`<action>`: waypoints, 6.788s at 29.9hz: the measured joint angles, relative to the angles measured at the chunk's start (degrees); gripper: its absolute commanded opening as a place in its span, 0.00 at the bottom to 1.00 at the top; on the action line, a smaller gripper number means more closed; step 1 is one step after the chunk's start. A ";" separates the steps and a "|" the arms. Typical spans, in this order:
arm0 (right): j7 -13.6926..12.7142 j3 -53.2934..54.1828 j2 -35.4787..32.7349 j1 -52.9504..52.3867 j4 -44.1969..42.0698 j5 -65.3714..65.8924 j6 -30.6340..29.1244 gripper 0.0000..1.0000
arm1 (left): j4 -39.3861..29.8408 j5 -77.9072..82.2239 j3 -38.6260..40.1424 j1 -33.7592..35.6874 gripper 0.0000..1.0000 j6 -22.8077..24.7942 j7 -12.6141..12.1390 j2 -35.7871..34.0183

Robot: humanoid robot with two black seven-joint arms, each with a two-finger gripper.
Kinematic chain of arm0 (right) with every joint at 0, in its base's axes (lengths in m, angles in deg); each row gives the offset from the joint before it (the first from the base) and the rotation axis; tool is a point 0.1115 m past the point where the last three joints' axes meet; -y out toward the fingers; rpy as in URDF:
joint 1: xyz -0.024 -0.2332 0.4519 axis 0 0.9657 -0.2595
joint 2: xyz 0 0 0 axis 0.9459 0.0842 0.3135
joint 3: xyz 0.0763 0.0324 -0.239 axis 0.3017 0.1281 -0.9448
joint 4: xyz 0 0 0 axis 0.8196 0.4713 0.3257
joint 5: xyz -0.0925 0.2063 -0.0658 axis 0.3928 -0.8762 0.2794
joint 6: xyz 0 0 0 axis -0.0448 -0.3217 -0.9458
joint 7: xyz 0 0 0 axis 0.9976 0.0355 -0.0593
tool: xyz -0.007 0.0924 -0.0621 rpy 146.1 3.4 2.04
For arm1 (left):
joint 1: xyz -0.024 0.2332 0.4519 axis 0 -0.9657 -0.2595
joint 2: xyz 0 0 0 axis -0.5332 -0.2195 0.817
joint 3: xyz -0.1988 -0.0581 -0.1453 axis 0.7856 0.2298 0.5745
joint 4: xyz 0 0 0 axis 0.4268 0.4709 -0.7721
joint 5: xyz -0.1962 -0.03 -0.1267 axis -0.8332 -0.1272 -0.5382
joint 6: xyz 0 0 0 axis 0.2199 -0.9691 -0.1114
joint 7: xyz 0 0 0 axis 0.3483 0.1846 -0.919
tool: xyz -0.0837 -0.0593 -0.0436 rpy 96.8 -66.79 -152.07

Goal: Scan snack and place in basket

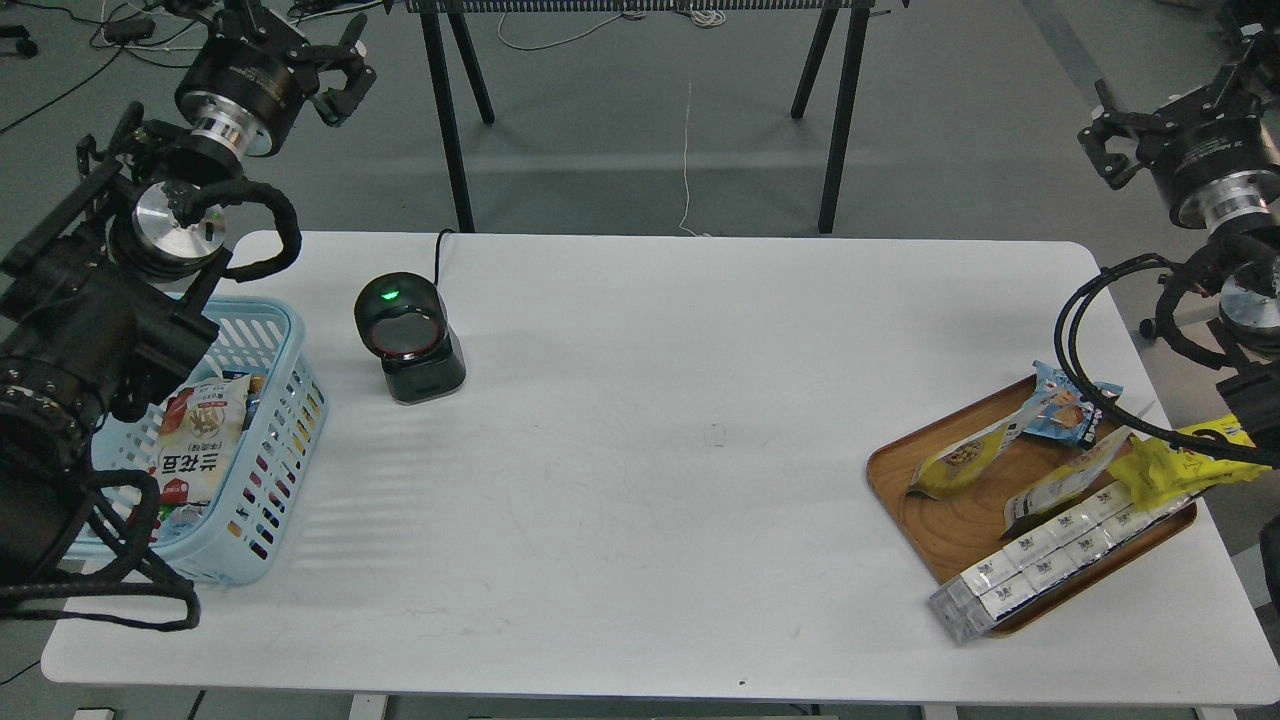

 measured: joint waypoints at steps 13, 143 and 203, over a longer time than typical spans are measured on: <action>0.93 -11.77 -5.97 -10.72 1.06 1.09 0.00 1.00 | -0.41 0.26 -0.21 0.18 1.00 0.28 -0.31 0.58; 17.56 -68.61 -12.99 -44.57 60.15 130.33 3.58 0.01 | -0.51 0.17 -2.91 1.37 1.00 0.39 0.13 1.09; 17.55 -65.92 18.72 -37.76 41.61 121.17 5.08 0.03 | -0.50 0.26 -3.34 1.15 1.00 0.55 0.15 1.12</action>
